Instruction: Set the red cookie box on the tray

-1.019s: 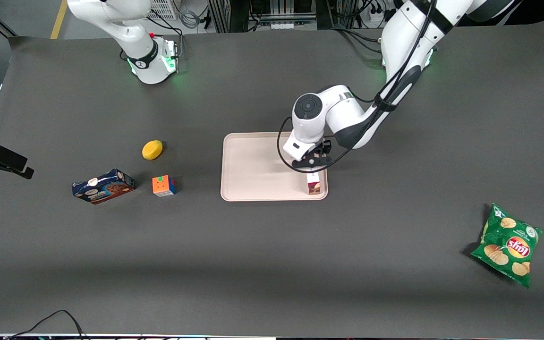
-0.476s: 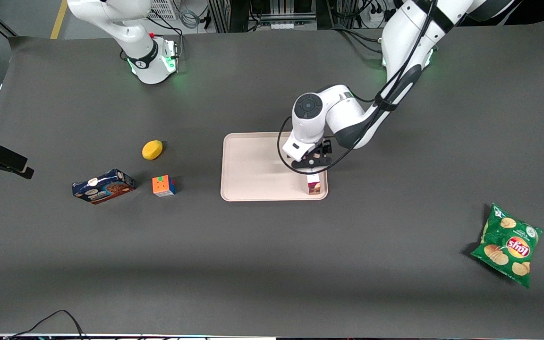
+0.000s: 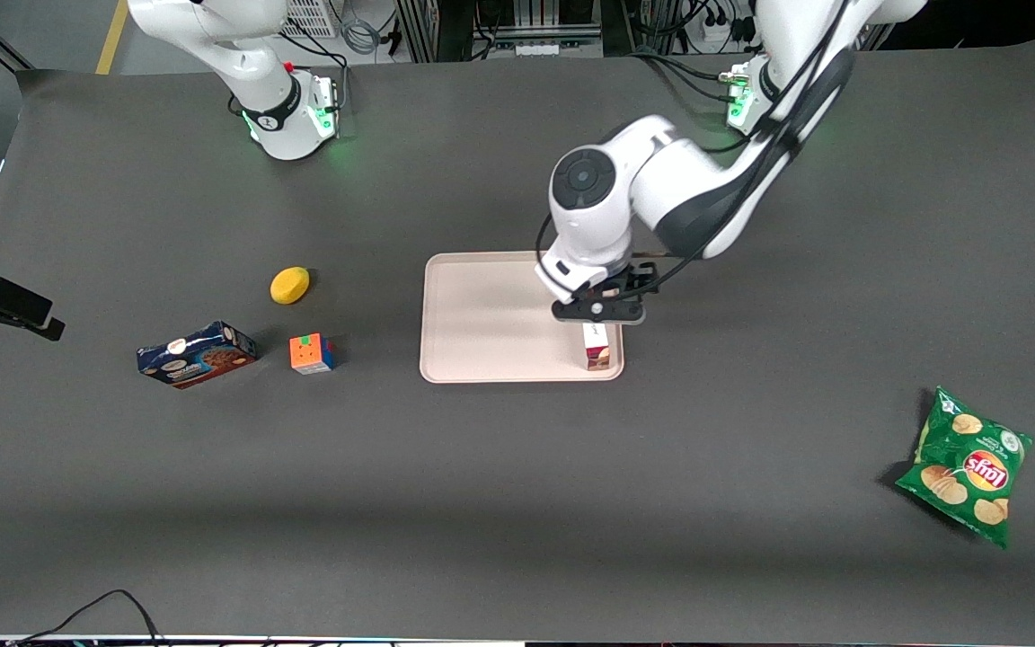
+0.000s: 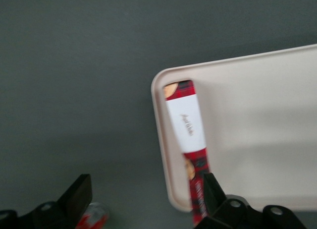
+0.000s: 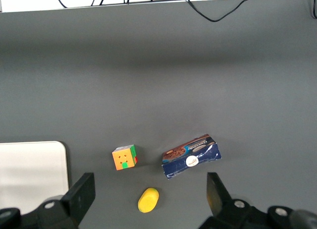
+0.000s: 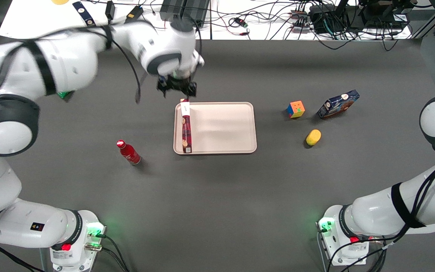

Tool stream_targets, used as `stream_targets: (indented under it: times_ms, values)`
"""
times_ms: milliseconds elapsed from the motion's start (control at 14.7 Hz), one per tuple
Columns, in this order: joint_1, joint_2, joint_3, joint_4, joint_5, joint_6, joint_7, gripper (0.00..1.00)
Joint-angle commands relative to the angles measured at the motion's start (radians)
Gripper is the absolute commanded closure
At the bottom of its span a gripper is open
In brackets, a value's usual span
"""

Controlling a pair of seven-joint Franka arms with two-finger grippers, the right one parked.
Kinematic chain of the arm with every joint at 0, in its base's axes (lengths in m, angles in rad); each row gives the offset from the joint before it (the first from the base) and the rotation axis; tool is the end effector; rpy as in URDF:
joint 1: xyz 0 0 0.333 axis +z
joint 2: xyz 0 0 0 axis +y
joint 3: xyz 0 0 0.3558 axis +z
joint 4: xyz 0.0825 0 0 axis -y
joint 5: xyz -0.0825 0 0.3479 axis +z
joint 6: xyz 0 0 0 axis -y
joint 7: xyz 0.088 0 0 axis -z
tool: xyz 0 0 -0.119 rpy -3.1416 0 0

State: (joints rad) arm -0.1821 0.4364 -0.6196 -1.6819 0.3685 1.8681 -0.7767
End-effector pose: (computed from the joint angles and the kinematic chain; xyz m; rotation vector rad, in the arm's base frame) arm 0.4867 -0.3861 0.4130 -2.9577 0.2049 0.0686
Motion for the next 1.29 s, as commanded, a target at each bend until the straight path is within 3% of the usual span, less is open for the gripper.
stream_targets:
  times_ms: [0, 272, 544, 748, 883, 1019, 1223]
  values:
    - [0.05, -0.099, 0.011, 0.144, -0.094, -0.252, 0.278, 0.0]
    - [0.079, -0.139, 0.111, 0.341, -0.106, -0.512, 0.573, 0.0]
    - [0.087, -0.223, 0.39, 0.34, -0.121, -0.456, 0.902, 0.0]
    - [0.087, -0.271, 0.564, 0.274, -0.246, -0.353, 0.942, 0.0]
    - [0.088, -0.319, 0.612, 0.167, -0.275, -0.256, 0.962, 0.0]
    - [0.089, -0.421, 0.646, -0.043, -0.298, -0.085, 0.965, 0.0]
    - [0.095, -0.433, 0.646, -0.084, -0.298, -0.06, 0.965, 0.0]
